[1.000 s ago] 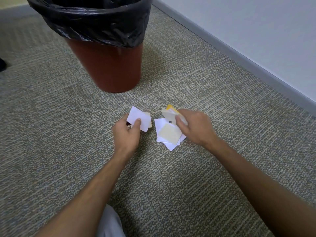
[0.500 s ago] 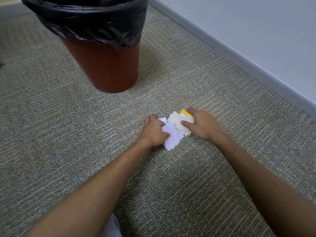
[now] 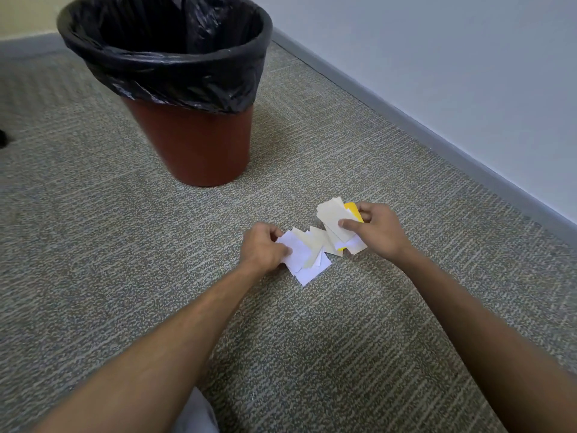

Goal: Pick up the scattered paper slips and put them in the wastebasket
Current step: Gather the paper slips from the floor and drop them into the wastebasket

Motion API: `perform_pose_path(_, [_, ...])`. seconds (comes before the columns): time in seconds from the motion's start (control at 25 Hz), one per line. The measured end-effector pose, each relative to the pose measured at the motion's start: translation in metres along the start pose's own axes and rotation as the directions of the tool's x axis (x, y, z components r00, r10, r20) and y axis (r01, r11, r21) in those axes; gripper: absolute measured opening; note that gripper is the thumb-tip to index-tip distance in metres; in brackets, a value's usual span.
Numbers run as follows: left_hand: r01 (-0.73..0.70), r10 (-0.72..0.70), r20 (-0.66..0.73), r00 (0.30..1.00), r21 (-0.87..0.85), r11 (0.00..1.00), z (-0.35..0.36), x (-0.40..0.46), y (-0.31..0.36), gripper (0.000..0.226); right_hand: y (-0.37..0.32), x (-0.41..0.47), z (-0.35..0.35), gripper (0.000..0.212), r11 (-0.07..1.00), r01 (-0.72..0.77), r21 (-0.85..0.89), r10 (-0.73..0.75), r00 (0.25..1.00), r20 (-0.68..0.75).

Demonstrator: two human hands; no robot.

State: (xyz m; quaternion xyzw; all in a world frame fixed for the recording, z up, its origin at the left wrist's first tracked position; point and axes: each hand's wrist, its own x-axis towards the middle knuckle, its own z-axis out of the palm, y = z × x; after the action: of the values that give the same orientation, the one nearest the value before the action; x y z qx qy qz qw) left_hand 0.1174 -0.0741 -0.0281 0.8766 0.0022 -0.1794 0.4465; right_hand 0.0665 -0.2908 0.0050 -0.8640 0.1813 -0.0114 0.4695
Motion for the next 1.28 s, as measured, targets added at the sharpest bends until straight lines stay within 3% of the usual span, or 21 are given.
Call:
perform_pose_path(0.16, [-0.088, 0.085, -0.05, 0.995, -0.066, 0.994, -0.035, -0.003, 0.024, 0.024, -0.045, -0.002, -0.013, 0.011, 0.977, -0.004, 0.214, 0.01, 1.0, -0.027])
perform_pose_path(0.28, [-0.199, 0.174, -0.193, 0.966, -0.12, 0.973, -0.084, -0.008, 0.058, 0.028, -0.103, 0.007, -0.022, 0.012, 0.954, 0.071, 0.291, -0.066, 0.997, -0.027])
perform_pose_path(0.44, [-0.392, 0.297, -0.383, 0.875, -0.199, 0.898, -0.166, -0.015, 0.119, 0.032, -0.2, 0.023, -0.032, 0.014, 0.912, 0.216, 0.348, -0.202, 0.976, -0.076])
perform_pose_path(0.6, [-0.514, 0.34, -0.597, 0.726, -0.144, 0.846, -0.245, -0.001, 0.173, 0.033, -0.286, 0.059, -0.032, 0.016, 0.888, 0.356, 0.292, -0.306, 0.93, -0.204])
perform_pose_path(0.84, [-0.365, 0.106, -0.73, 0.676, -0.206, 0.908, -0.289, 0.055, 0.186, 0.037, -0.341, 0.115, 0.011, 0.018, 0.909, 0.333, 0.251, -0.262, 0.925, -0.276])
perform_pose_path(1.0, [-0.243, 0.018, -0.636, 0.771, -0.268, 0.932, -0.283, 0.077, 0.171, 0.076, -0.332, 0.126, 0.04, 0.043, 0.937, 0.25, 0.244, -0.214, 0.963, -0.164])
perform_pose_path(1.08, [-0.211, 0.085, -0.609, 0.788, -0.138, 0.968, -0.272, 0.076, 0.156, 0.093, -0.318, 0.117, 0.036, 0.05, 0.932, 0.269, 0.243, -0.23, 0.957, -0.176])
perform_pose_path(1.12, [-0.234, 0.162, -0.628, 0.761, -0.034, 0.972, -0.264, 0.072, 0.147, 0.092, -0.308, 0.112, 0.029, 0.048, 0.932, 0.292, 0.215, -0.251, 0.947, -0.201])
perform_pose_path(1.2, [-0.33, 0.355, -0.67, 0.652, 0.172, 0.928, -0.244, 0.054, 0.132, 0.074, -0.277, 0.097, 0.012, 0.037, 0.931, 0.363, 0.029, -0.349, 0.912, -0.215])
perform_pose_path(1.28, [-0.445, 0.526, -0.657, 0.54, 0.308, 0.841, -0.219, 0.03, 0.117, 0.054, -0.238, 0.077, -0.002, 0.023, 0.893, 0.408, -0.192, -0.435, 0.891, -0.13])
